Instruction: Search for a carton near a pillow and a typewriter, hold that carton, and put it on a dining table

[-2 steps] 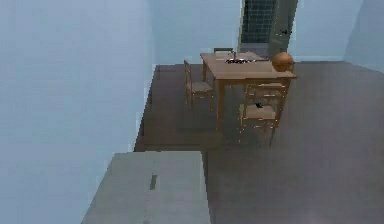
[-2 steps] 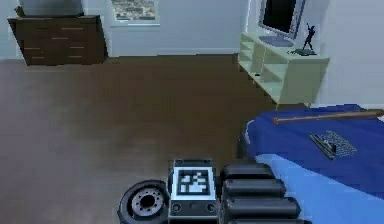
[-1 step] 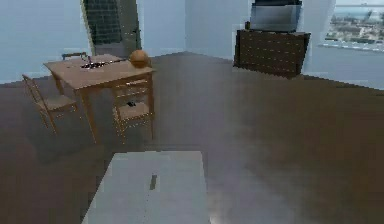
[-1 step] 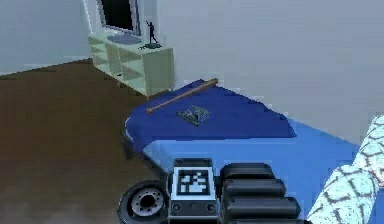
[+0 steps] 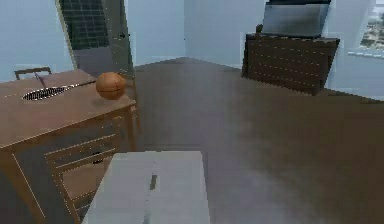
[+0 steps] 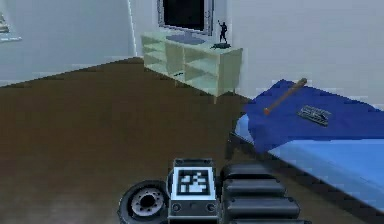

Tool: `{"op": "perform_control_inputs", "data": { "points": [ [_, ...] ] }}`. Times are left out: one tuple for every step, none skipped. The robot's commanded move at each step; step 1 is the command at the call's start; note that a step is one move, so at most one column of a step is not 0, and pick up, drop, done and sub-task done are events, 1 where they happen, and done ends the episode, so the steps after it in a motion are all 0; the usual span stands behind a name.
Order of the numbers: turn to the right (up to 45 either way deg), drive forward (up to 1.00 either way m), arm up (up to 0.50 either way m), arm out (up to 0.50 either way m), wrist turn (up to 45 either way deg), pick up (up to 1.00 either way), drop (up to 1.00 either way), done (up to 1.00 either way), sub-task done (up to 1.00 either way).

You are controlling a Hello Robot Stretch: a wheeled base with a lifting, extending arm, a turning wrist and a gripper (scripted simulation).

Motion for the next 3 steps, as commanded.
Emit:
{"op": "perform_control_inputs", "data": {
  "points": [
    [0.0,0.90,0.00,0.00,0.0,0.00,0.00,0.00,0.00],
    [45.0,0.00,0.00,0.00,0.0,0.00,0.00,0.00,0.00],
    [9.0,0.00,0.00,0.00,0.0,0.00,0.00,0.00,0.00]
  ]
}}
